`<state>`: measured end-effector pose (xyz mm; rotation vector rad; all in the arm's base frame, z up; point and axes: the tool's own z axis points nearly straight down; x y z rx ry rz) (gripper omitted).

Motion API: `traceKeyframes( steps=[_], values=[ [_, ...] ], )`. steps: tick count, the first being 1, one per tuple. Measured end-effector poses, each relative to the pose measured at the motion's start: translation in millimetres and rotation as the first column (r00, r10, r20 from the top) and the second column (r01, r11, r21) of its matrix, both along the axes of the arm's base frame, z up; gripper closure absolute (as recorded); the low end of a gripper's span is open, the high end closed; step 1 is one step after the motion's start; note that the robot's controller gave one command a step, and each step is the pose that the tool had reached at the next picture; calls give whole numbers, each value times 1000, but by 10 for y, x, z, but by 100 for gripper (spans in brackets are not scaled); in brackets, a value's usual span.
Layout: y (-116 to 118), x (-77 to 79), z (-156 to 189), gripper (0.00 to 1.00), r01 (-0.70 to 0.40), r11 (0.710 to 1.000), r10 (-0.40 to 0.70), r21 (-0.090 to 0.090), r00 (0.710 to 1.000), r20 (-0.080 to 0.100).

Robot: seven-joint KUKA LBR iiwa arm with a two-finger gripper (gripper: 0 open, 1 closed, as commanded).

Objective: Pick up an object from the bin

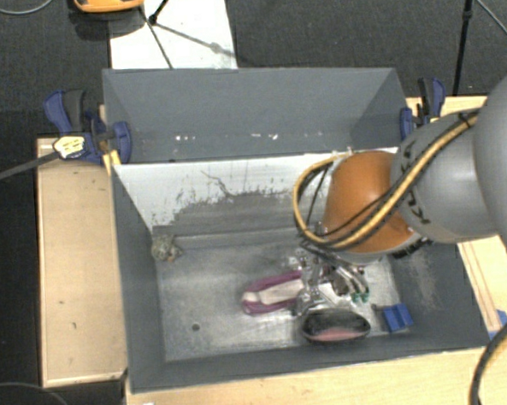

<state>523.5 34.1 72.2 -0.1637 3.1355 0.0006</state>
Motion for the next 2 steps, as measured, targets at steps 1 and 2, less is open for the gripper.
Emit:
traceKeyframes(
  steps=[1, 2],
  values=[
    [-62, -26, 1265, 100, -10, 1000, 10, 0, 1000, 7],
    [-38, 158, 1677, 100, -244, 970, 244, -1, 970, 5]
  ],
)
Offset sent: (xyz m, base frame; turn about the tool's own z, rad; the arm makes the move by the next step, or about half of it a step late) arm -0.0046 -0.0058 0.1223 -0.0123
